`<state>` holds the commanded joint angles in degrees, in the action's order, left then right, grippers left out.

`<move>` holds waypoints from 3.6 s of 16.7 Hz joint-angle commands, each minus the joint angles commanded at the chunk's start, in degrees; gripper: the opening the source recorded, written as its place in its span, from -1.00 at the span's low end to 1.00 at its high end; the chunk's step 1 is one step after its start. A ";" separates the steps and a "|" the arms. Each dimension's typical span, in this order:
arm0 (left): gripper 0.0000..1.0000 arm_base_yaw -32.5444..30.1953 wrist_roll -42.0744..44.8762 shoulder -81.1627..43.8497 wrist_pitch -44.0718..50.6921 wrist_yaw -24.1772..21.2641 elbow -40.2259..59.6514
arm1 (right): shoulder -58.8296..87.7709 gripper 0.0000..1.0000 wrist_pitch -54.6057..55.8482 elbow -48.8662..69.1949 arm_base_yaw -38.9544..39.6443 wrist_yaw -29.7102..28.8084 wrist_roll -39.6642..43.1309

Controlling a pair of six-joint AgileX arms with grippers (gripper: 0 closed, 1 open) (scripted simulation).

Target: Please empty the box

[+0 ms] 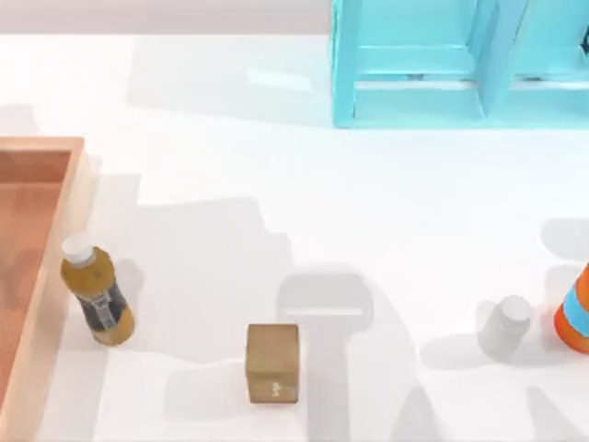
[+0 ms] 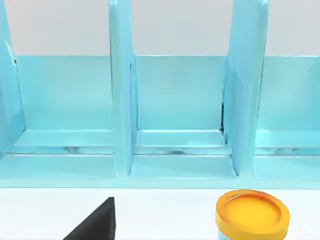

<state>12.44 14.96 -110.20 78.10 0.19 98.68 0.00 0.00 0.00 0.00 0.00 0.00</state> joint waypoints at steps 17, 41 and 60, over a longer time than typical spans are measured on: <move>1.00 0.33 0.35 -3.24 -18.94 0.00 -15.92 | 0.00 1.00 0.00 0.00 0.00 0.00 0.00; -1.00 0.43 0.44 -3.53 -21.58 0.01 -18.19 | 0.00 1.00 0.00 0.00 0.00 0.00 0.00; -1.00 0.32 1.66 3.20 8.45 -1.20 8.89 | 0.00 1.00 0.00 0.00 0.00 0.00 0.00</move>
<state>12.77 16.62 -107.00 86.55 -1.01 107.57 0.00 0.00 0.00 0.00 0.00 0.00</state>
